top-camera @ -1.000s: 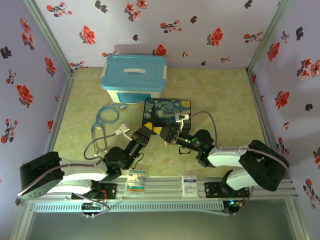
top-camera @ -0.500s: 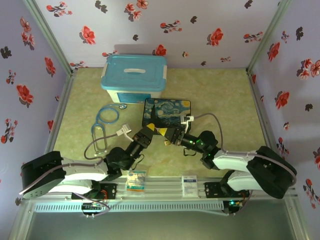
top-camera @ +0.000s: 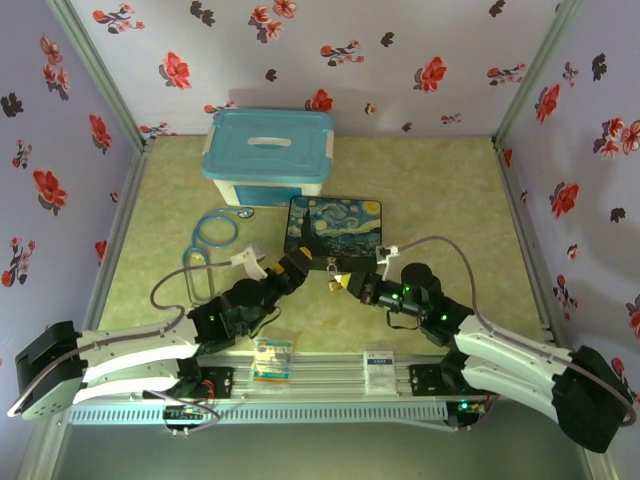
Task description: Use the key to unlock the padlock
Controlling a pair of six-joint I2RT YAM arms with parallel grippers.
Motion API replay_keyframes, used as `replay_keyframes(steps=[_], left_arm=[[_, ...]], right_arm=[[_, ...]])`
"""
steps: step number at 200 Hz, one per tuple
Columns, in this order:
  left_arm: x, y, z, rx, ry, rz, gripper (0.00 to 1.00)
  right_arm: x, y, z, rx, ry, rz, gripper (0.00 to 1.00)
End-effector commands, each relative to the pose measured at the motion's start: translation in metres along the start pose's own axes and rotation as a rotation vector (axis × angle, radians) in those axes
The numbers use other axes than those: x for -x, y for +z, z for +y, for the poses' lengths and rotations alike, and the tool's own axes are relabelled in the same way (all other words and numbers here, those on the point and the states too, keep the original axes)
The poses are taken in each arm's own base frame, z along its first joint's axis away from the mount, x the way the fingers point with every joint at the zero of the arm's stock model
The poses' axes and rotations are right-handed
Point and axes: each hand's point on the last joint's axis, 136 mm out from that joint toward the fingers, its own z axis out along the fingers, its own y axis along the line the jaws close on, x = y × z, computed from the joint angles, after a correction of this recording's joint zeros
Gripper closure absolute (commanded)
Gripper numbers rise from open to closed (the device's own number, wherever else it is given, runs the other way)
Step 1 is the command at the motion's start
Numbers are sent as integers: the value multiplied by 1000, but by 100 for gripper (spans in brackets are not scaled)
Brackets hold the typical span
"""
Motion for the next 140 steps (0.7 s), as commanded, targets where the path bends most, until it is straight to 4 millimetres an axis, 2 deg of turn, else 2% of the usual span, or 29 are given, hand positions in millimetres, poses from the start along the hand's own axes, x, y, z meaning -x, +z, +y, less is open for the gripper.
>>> replay_keyframes(steps=[1, 28, 45, 62, 95, 140], left_arm=[[-24, 4, 43, 135, 45, 130, 19], [-50, 20, 42, 193, 221, 296, 20], [-71, 36, 43, 162, 221, 409, 21], [-82, 52, 43, 124, 197, 454, 23], [-103, 74, 46, 155, 252, 534, 27], [-121, 86, 64, 228, 260, 534, 33]], right_arm=[[-7, -13, -44, -232, -37, 20, 100], [-11, -23, -63, -340, -46, 40, 100], [-12, -29, -72, -389, -48, 39, 100], [-13, -35, -78, -420, -51, 34, 100], [-16, -42, -83, -434, -52, 32, 100], [-19, -50, -80, -391, -37, 3, 100]])
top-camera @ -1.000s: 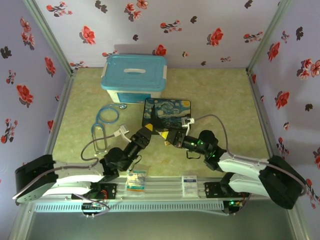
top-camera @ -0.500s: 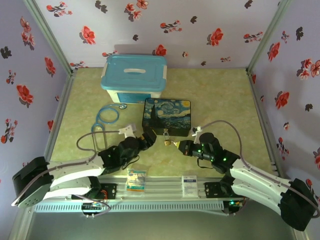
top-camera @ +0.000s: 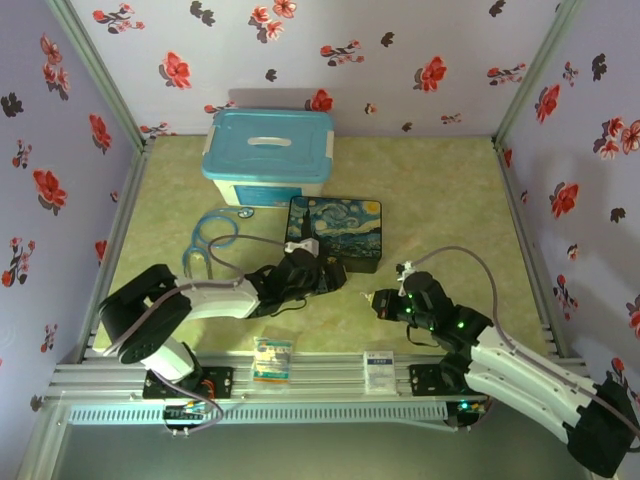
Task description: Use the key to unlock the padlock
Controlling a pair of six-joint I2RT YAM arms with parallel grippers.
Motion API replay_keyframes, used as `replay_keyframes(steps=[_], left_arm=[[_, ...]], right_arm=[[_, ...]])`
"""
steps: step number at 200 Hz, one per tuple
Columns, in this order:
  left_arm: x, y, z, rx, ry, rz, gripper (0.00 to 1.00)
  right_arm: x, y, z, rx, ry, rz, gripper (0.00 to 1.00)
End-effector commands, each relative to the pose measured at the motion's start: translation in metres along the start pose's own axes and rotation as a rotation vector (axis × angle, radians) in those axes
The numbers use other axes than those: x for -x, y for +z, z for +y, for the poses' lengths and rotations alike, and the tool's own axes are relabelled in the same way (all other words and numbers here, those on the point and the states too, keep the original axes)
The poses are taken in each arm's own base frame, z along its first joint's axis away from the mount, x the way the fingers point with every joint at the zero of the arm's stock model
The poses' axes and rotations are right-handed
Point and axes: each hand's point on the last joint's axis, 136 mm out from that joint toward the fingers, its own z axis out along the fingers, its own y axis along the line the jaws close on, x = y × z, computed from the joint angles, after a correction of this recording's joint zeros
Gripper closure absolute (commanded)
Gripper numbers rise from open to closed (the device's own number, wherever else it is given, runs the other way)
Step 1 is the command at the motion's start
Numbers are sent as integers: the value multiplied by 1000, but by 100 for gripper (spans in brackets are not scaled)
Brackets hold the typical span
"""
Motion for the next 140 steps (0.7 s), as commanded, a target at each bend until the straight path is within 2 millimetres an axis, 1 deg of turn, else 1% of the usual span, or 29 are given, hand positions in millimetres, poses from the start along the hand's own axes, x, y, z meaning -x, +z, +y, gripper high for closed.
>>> replay_keyframes(steps=[1, 21, 29, 38, 64, 78, 93, 105, 119, 140], left_arm=[[-8, 9, -2, 21, 34, 18, 33], [-13, 10, 9, 178, 154, 8, 33], [-15, 10, 14, 234, 173, 9, 33], [-19, 12, 17, 255, 182, 13, 33], [-22, 18, 22, 280, 182, -5, 34], [-21, 23, 25, 280, 180, -28, 38], [-19, 27, 34, 297, 161, -52, 42], [-17, 27, 32, 296, 159, -82, 45], [-15, 26, 27, 300, 161, -114, 46], [-21, 36, 25, 264, 119, -141, 55]], right_arm=[[-2, -3, -10, -21, 5, -16, 100], [-6, -1, -10, 0, 23, -10, 100], [-8, 1, -12, 1, 30, -5, 100], [-9, 2, -12, 7, 36, -3, 100], [-10, 3, -15, 2, 41, 0, 100], [-11, 3, -17, -6, 40, 2, 100], [-13, 4, -18, -8, 40, 7, 100], [-14, 4, -19, -8, 44, 12, 100], [-15, 4, -19, -4, 52, 12, 100], [-15, 4, -20, -2, 60, 5, 100]])
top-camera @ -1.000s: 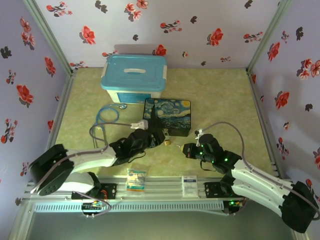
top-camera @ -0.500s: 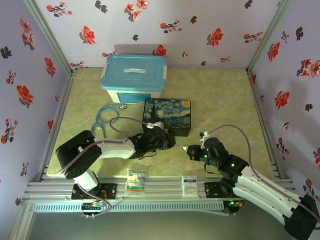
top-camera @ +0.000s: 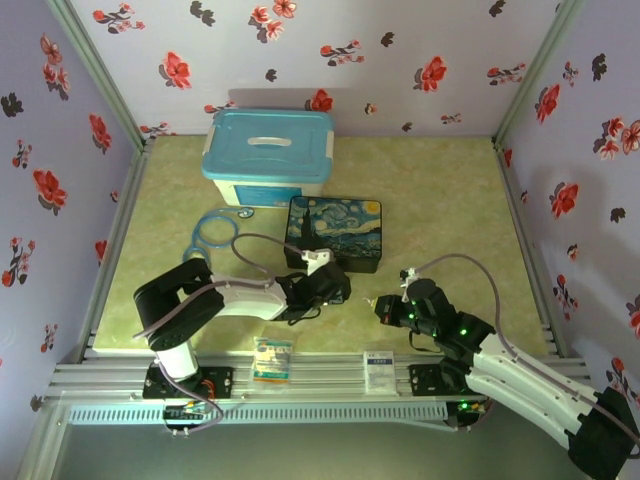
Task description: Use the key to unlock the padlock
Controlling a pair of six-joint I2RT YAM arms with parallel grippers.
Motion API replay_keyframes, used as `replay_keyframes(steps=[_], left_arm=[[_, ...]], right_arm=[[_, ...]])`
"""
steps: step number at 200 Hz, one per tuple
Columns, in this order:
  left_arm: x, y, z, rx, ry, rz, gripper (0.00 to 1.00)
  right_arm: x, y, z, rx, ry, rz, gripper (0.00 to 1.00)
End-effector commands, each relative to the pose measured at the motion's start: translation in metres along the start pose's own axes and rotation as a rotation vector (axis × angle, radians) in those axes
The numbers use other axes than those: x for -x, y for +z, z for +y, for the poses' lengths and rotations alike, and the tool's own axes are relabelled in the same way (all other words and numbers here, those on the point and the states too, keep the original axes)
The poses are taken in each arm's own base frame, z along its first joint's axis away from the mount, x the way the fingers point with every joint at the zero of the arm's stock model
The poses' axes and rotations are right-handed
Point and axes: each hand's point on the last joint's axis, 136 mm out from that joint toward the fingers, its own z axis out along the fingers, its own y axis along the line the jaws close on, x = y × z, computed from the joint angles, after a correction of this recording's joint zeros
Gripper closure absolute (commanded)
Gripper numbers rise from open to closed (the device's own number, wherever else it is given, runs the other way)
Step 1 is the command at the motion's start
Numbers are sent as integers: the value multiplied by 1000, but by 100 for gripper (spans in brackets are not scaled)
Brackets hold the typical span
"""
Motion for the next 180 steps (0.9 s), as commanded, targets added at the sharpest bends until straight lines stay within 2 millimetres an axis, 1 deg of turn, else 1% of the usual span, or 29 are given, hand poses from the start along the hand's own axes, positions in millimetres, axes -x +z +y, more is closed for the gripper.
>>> replay_keyframes(steps=[1, 27, 41, 60, 78, 86, 106, 123, 149, 168, 180], left_arm=[[-1, 10, 4, 14, -43, -71, 55], [-6, 17, 7, -13, -101, -113, 65], [-3, 16, 6, -25, -107, -129, 68], [2, 11, 1, -44, -114, -139, 75], [6, 5, -9, -89, -145, -140, 79], [8, 2, -14, -117, -163, -142, 83], [12, -5, -26, -188, -218, -145, 88], [16, -10, -36, -246, -266, -146, 89], [24, -21, -48, -375, -408, -153, 94], [31, -30, -60, -484, -526, -148, 96], [36, -34, -65, -532, -577, -153, 97]], right_arm=[[0, 1, -1, 11, 23, -9, 100], [0, 0, -2, 10, 23, -13, 100], [-1, 0, -3, 8, 28, -10, 100], [-2, 2, -4, 13, 39, -9, 100], [-2, 5, -1, 35, 63, -7, 100], [-3, 6, 2, 52, 82, -3, 100], [-5, 12, 8, 97, 148, 11, 100], [-6, 17, 11, 117, 216, 25, 100], [-3, 20, 18, 179, 311, 27, 100], [0, 19, 16, 196, 366, 25, 100], [5, 17, 9, 198, 397, 16, 100]])
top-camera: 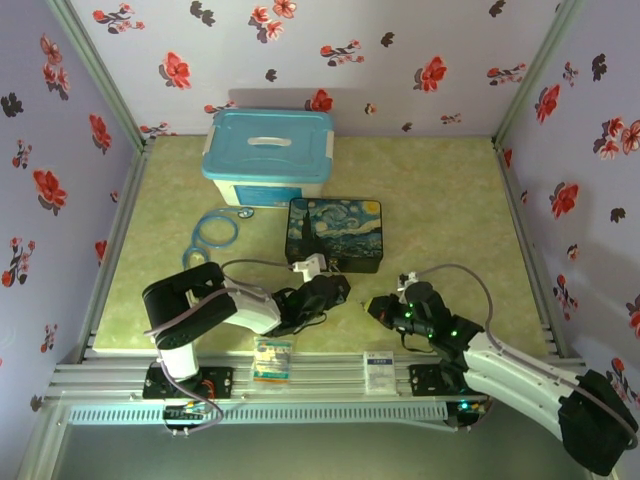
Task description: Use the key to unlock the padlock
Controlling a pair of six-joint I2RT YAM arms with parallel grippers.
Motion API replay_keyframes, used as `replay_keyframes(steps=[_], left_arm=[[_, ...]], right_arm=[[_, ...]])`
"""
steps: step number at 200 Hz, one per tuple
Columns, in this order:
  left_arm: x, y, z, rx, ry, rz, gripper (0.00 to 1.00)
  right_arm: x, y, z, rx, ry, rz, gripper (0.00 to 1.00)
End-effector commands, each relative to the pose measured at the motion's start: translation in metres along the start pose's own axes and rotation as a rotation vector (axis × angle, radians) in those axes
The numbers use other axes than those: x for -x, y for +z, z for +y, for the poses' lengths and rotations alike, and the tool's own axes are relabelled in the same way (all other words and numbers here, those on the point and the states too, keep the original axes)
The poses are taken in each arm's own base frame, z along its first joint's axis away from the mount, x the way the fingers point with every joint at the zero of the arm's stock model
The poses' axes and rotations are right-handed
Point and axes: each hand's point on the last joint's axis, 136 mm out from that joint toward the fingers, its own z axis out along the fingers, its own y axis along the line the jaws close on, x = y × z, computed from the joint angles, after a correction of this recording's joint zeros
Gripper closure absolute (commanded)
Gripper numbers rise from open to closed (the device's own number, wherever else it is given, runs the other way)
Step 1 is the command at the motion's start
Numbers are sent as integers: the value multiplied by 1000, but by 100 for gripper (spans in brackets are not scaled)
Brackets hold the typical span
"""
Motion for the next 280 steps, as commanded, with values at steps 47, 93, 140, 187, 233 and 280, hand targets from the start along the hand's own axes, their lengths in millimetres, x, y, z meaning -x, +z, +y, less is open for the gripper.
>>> replay_keyframes(steps=[47, 93, 140, 187, 233, 280], left_arm=[[19, -15, -68, -318, -301, -27, 100], [20, -14, -72, -345, -338, -32, 100], [21, -14, -70, -353, -344, -39, 100], [25, -17, -74, -373, -332, -51, 100], [26, -17, -72, -374, -327, -58, 100], [29, -20, -77, -391, -321, -69, 100]], right_arm=[[22, -15, 12, 116, 110, -28, 100], [33, -13, 28, 222, 151, -10, 100], [43, -16, 37, 233, 133, -13, 100], [44, -14, 36, 225, 119, -14, 100], [49, -18, 44, 252, 103, -31, 100], [52, -20, 46, 255, 100, -55, 100]])
